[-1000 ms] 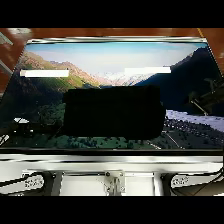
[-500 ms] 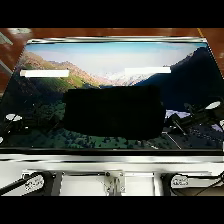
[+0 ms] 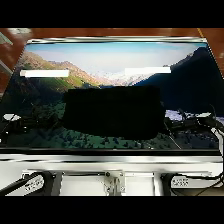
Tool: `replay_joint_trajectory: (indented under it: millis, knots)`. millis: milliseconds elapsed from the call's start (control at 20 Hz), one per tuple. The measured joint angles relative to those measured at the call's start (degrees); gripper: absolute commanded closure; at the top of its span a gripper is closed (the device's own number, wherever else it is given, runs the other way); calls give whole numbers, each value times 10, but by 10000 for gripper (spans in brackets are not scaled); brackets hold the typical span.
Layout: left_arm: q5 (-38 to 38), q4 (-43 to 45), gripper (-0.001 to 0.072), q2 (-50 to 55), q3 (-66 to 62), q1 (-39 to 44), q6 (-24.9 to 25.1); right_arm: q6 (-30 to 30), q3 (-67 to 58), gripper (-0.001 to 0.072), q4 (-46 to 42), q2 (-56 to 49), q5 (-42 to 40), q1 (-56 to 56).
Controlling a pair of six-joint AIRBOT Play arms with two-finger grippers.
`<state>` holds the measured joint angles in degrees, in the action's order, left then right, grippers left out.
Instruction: Fold the shirts.
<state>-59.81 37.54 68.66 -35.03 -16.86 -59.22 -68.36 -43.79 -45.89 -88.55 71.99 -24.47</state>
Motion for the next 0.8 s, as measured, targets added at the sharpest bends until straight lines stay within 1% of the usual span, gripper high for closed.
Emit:
replay_joint_trajectory:
  millis: [150, 250, 350, 450, 550, 600, 700, 800]
  knots:
    - [14, 5, 672, -22, -39, 0, 0, 22, -28, 653, 19, 32, 25, 28]
    - [18, 8, 672, -54, -99, 0, 0, 40, -82, 652, 25, 85, 46, 41]
    - [21, 10, 671, -101, -193, 0, 0, 51, -170, 652, 40, 158, 60, 51]
    - [26, 10, 671, -146, -304, 0, 2, 56, -278, 652, 48, 243, 54, 55]
    - [30, 24, 672, -191, -425, 0, 3, 56, -384, 652, 32, 333, 20, 59]
    - [28, 44, 672, -213, -481, 0, -2, 49, -428, 652, 8, 377, 0, 59]
    - [16, 109, 672, -250, -562, 0, -42, 24, -486, 652, -52, 454, -37, 59]
    - [-15, 179, 672, -282, -609, 0, -86, -7, -519, 653, -100, 515, -58, 60]
